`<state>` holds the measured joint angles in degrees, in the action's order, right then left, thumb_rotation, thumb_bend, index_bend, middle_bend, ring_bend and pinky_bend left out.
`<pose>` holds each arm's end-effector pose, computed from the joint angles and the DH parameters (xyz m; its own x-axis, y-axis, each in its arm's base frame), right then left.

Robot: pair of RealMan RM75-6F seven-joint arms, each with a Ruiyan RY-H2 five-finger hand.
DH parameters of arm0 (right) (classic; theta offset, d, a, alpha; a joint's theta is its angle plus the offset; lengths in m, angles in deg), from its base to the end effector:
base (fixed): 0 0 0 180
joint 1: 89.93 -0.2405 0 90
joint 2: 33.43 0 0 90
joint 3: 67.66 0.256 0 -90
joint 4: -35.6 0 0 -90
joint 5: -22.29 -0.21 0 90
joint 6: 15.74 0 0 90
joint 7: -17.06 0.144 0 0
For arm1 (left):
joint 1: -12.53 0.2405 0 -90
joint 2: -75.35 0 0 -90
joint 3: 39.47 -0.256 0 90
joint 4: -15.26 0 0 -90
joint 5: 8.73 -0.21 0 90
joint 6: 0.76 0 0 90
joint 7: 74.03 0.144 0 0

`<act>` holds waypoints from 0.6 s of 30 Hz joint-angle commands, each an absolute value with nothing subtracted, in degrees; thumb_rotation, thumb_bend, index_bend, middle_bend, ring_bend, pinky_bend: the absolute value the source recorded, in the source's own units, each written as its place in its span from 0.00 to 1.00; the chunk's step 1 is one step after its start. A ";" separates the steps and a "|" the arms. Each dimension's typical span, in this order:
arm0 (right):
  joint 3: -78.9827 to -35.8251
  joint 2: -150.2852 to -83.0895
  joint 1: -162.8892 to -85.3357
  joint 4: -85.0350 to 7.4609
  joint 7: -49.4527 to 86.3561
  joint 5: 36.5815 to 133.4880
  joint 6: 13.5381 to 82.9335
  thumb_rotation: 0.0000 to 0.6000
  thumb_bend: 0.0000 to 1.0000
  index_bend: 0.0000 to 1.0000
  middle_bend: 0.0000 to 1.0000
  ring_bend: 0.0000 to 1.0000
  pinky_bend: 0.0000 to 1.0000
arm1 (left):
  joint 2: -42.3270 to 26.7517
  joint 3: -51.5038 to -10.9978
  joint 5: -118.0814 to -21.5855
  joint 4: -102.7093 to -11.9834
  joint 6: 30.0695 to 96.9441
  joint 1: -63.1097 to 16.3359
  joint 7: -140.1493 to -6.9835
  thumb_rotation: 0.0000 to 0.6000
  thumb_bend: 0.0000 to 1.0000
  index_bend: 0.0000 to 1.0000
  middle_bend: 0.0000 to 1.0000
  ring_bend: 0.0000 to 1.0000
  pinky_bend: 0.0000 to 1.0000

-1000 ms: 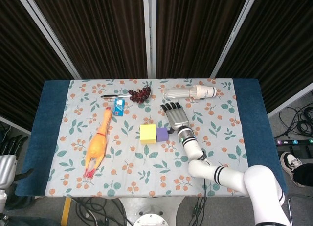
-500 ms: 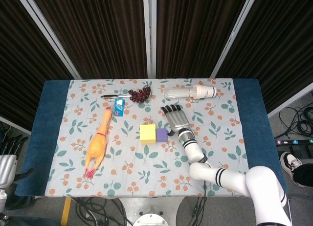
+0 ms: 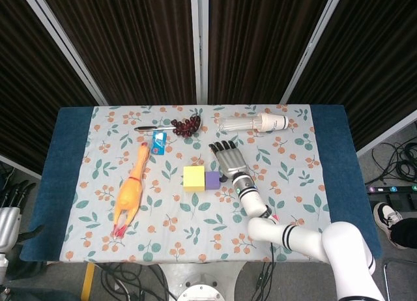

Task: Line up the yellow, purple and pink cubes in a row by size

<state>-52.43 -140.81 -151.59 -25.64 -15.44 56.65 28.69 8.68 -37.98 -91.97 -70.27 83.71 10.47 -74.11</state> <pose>-0.0848 -0.4025 -0.1041 0.4630 -0.3959 0.7930 -0.8841 -0.2706 0.3811 -0.3474 0.1606 0.1552 0.4560 0.0533 0.8884 0.8840 0.0881 -0.4591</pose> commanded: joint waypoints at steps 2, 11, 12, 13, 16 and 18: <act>-52.19 -140.74 -151.64 -26.30 -15.47 56.85 28.96 1.00 0.00 0.08 0.06 0.00 0.00 | 8.63 -37.98 -92.04 -70.17 83.79 10.50 -74.22 1.00 0.02 0.16 0.19 0.10 0.12; -53.24 -138.98 -150.75 -28.53 -16.68 57.78 30.61 1.00 0.00 0.08 0.06 0.00 0.00 | 8.55 -38.01 -92.04 -69.94 83.85 10.61 -74.41 1.00 0.02 0.16 0.19 0.10 0.12; -53.48 -138.37 -150.40 -29.14 -16.82 58.00 31.02 1.00 0.00 0.08 0.06 0.00 0.00 | 8.52 -38.02 -92.11 -69.91 83.89 10.61 -74.38 1.00 0.02 0.16 0.19 0.10 0.12; -53.75 -137.65 -149.96 -29.93 -16.86 58.28 31.45 1.00 0.00 0.08 0.06 0.00 0.00 | 8.50 -38.00 -92.20 -69.91 83.96 10.59 -74.35 1.00 0.02 0.16 0.19 0.10 0.12; -54.85 -134.19 -147.90 -34.07 -16.41 59.91 33.11 1.00 0.00 0.08 0.06 0.00 0.00 | 8.52 -37.91 -92.52 -70.05 84.32 10.57 -74.30 1.00 0.02 0.16 0.19 0.10 0.12; -55.95 -130.67 -145.95 -38.64 -15.51 62.16 34.48 1.00 0.00 0.08 0.06 0.00 0.00 | 8.61 -37.85 -92.68 -70.17 84.59 10.60 -74.29 1.00 0.02 0.16 0.19 0.10 0.12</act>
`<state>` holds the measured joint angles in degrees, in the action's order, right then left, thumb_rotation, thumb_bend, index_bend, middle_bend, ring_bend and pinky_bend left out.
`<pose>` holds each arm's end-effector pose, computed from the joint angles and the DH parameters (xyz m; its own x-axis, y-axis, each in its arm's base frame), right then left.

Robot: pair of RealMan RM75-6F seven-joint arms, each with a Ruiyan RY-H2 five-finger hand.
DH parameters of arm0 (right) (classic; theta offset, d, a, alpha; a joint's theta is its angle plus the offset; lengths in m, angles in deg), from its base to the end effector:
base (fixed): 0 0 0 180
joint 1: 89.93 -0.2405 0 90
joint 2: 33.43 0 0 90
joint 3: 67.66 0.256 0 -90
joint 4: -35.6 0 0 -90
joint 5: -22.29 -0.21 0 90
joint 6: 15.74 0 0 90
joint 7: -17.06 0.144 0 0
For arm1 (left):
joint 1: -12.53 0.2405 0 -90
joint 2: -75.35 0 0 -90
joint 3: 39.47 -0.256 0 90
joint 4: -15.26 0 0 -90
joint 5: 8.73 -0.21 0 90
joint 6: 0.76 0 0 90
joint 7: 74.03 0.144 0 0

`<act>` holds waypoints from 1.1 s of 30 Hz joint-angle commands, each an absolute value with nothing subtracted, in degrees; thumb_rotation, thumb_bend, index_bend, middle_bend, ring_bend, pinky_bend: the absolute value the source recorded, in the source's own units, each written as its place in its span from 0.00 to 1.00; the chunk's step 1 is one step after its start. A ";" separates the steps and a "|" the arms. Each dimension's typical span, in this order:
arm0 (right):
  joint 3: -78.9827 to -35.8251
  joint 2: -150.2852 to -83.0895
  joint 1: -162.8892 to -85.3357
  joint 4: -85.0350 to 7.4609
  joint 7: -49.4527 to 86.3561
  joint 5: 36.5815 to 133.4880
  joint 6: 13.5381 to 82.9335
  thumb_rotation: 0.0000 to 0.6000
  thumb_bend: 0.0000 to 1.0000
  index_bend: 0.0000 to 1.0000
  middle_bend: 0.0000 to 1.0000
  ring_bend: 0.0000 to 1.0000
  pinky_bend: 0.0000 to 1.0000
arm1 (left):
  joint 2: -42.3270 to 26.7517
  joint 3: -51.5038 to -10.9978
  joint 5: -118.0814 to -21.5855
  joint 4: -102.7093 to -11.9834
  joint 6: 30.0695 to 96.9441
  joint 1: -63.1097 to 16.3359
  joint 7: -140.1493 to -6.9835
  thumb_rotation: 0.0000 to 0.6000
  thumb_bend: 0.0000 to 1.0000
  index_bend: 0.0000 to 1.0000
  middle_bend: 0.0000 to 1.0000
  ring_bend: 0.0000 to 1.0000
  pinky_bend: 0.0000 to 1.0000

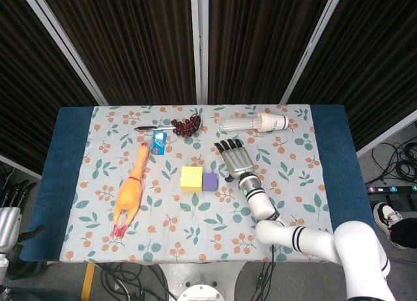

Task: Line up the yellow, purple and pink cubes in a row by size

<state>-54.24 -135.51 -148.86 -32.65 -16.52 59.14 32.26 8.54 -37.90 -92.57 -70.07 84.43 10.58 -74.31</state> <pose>-0.0979 -0.3972 -0.0794 0.5024 -0.3529 0.7894 -0.8611 -0.2867 0.4199 -0.3459 0.1605 0.1558 0.4558 0.0401 0.8892 0.8856 0.0797 -0.4575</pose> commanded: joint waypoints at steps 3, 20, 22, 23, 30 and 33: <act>-57.69 -124.20 -142.53 -47.16 -12.60 66.22 35.58 1.00 0.04 0.09 0.07 0.00 0.00 | 8.76 -37.86 -92.96 -70.42 84.78 10.57 -74.16 1.00 0.02 0.16 0.19 0.10 0.12; -73.82 -105.01 -124.12 -63.28 4.56 96.76 42.92 1.00 0.10 0.28 0.13 0.00 0.00 | 9.77 -37.69 -94.13 -73.10 86.04 10.49 -72.54 1.00 0.02 0.16 0.19 0.10 0.12; -74.98 -105.97 -122.86 -62.00 5.59 99.22 43.52 1.00 0.10 0.29 0.13 0.00 0.00 | 9.80 -37.73 -94.28 -73.33 85.98 10.41 -72.41 1.00 0.02 0.16 0.19 0.10 0.12; -75.40 -106.44 -122.37 -61.41 5.69 100.13 43.81 1.00 0.10 0.29 0.13 0.00 0.00 | 9.83 -37.75 -94.37 -73.39 86.02 10.40 -72.40 1.00 0.02 0.16 0.19 0.10 0.12; -76.23 -109.35 -119.34 -58.16 5.69 102.38 45.08 1.00 0.12 0.30 0.13 0.00 0.00 | 9.92 -37.82 -94.34 -73.17 86.23 10.60 -73.01 1.00 0.02 0.16 0.19 0.10 0.12; -75.86 -110.27 -118.76 -57.14 5.57 101.84 44.53 1.00 0.13 0.30 0.13 0.00 0.00 | 9.81 -37.88 -94.37 -72.93 86.22 10.64 -73.31 1.00 0.02 0.16 0.19 0.10 0.12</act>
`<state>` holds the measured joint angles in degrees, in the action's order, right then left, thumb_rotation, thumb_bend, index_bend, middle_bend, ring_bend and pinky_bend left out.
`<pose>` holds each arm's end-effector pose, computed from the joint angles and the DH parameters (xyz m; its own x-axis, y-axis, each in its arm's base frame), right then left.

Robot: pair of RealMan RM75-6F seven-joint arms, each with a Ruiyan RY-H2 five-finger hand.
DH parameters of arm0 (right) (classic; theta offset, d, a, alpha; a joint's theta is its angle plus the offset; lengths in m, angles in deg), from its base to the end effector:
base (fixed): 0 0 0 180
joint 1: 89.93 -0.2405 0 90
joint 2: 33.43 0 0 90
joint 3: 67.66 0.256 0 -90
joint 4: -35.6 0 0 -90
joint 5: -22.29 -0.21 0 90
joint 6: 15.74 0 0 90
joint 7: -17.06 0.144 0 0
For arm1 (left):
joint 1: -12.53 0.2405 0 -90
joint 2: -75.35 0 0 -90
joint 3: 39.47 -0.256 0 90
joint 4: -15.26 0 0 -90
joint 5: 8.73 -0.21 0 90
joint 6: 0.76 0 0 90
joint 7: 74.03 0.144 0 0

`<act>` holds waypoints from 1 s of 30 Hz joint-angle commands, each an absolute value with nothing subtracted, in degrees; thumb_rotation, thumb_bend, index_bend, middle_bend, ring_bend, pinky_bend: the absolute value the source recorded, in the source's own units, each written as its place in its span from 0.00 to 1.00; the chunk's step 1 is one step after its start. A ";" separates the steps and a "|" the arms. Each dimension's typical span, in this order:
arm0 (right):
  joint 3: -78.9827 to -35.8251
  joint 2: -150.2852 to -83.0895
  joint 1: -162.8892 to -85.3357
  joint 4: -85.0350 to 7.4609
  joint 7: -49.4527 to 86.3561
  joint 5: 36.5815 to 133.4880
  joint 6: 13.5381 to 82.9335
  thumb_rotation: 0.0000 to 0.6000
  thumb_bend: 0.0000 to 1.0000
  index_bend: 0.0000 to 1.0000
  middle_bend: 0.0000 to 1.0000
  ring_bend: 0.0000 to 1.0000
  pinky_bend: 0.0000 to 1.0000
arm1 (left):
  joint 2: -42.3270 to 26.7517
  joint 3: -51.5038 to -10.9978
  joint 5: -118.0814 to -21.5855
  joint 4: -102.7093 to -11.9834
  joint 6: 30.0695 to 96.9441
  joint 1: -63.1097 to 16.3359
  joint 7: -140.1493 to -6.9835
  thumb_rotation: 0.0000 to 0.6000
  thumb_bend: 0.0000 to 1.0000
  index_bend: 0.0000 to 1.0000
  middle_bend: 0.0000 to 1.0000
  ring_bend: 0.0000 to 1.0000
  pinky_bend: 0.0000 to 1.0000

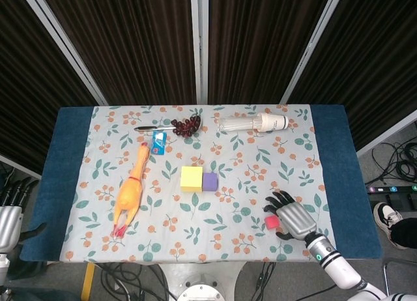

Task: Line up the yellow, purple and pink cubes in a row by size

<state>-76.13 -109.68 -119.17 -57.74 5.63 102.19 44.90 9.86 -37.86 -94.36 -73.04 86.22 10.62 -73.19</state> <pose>-0.2438 -0.2290 0.0146 0.5195 -0.4299 0.7384 -0.8420 -0.4044 0.3570 -0.3320 0.1606 0.1601 0.4516 0.0105 0.8922 0.8910 0.0470 -0.4515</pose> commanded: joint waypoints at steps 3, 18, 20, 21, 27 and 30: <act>-75.17 -110.97 -118.54 -56.38 5.66 101.45 43.96 1.00 0.15 0.30 0.13 0.00 0.00 | 9.73 -37.93 -94.35 -72.73 86.18 10.67 -73.53 1.00 0.02 0.16 0.19 0.10 0.12; -72.87 -113.14 -117.93 -54.32 5.13 99.78 41.29 1.00 0.19 0.42 0.15 0.00 0.00 | 9.40 -38.10 -94.19 -72.05 86.05 10.85 -74.11 1.00 0.02 0.16 0.19 0.10 0.12; -72.59 -113.38 -117.77 -54.26 5.15 99.63 41.31 1.00 0.20 0.47 0.16 0.00 0.00 | 9.36 -38.09 -94.17 -71.97 85.97 10.82 -74.18 1.00 0.02 0.16 0.19 0.10 0.12; -72.33 -113.48 -117.72 -54.29 5.11 99.46 41.29 1.00 0.21 0.49 0.16 0.00 0.00 | 9.31 -38.14 -94.20 -71.90 85.98 10.85 -74.22 1.00 0.02 0.16 0.19 0.10 0.12; -67.62 -113.19 -119.11 -56.48 6.92 96.23 40.59 1.00 0.21 0.51 0.16 0.00 0.00 | 9.12 -38.14 -94.47 -71.54 86.12 10.81 -74.48 1.00 0.02 0.16 0.19 0.10 0.12; -63.78 -114.06 -120.86 -57.41 5.81 92.36 39.87 1.00 0.21 0.51 0.16 0.00 0.00 | 9.01 -38.17 -94.60 -71.34 86.12 10.78 -74.66 1.00 0.02 0.16 0.19 0.10 0.12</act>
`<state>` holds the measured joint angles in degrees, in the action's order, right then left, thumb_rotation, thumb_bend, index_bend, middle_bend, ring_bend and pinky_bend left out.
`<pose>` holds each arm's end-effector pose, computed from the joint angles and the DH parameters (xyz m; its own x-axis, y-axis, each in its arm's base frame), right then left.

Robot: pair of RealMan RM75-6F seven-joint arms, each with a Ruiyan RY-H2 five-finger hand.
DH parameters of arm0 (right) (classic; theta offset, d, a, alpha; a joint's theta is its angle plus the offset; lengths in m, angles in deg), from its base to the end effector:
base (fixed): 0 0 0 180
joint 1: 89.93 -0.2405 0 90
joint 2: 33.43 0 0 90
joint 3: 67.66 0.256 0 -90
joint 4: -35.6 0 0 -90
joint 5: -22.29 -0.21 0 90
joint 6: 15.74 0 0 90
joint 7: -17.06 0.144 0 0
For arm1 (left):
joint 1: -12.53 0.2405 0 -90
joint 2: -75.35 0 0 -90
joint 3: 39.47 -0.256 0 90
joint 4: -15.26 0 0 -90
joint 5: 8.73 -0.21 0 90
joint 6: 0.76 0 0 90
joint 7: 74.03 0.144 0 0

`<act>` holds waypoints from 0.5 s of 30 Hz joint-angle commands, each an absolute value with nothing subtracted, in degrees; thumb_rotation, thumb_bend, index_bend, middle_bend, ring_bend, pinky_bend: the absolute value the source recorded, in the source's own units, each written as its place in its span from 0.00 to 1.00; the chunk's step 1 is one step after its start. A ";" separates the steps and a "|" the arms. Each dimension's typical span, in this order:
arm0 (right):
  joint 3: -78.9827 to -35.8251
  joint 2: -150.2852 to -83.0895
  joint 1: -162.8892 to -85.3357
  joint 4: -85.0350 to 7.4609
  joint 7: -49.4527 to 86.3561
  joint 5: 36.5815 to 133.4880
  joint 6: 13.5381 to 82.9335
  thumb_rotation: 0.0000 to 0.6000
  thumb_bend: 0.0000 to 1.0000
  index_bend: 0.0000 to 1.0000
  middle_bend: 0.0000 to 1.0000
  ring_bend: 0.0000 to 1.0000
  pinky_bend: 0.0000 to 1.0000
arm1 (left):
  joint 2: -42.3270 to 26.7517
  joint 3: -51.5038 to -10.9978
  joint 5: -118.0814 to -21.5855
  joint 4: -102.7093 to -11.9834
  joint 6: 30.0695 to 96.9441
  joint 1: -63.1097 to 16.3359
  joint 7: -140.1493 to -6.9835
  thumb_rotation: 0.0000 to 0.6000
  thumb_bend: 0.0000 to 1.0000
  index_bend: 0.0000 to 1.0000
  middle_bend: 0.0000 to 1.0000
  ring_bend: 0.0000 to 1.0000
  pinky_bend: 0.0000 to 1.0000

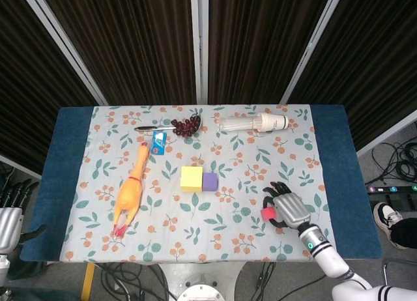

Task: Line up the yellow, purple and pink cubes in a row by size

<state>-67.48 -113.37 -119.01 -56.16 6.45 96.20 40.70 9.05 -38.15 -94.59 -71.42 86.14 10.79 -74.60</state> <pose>-0.2290 -0.2604 0.0038 0.4037 -0.4283 0.8085 -0.9069 -0.3041 0.2917 -0.3366 0.1587 0.1572 0.4424 0.0168 0.8967 0.8955 0.0466 -0.4427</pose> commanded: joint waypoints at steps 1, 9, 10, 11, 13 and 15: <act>-62.63 -114.56 -121.48 -57.62 5.31 90.94 39.58 1.00 0.21 0.51 0.15 0.00 0.00 | 8.98 -38.17 -94.57 -71.28 86.10 10.79 -74.72 1.00 0.02 0.16 0.19 0.10 0.12; -56.48 -121.82 -127.13 -56.47 -3.88 77.34 38.79 1.00 0.21 0.51 0.15 0.00 0.00 | 8.76 -38.37 -94.79 -70.47 86.34 11.03 -75.61 1.00 0.02 0.16 0.19 0.10 0.12; -56.06 -122.70 -127.74 -56.00 -4.75 76.04 38.83 1.00 0.21 0.51 0.15 0.00 0.00 | 8.75 -38.36 -94.83 -70.38 86.37 11.03 -75.69 1.00 0.02 0.16 0.19 0.10 0.12; -55.52 -123.81 -128.58 -55.34 -5.91 74.35 38.88 1.00 0.21 0.51 0.15 0.00 0.00 | 8.72 -38.33 -94.88 -70.28 86.41 11.00 -75.76 1.00 0.02 0.16 0.19 0.10 0.12; -54.66 -125.39 -129.83 -54.35 -7.28 72.14 38.97 1.00 0.21 0.51 0.15 0.00 0.00 | 8.70 -38.28 -94.89 -70.17 86.42 10.97 -75.90 1.00 0.02 0.16 0.19 0.10 0.12; -53.84 -126.88 -131.30 -53.19 -8.85 69.85 38.92 1.00 0.21 0.51 0.15 0.00 0.00 | 8.67 -38.25 -94.80 -70.02 86.41 11.00 -76.05 1.00 0.02 0.16 0.19 0.10 0.12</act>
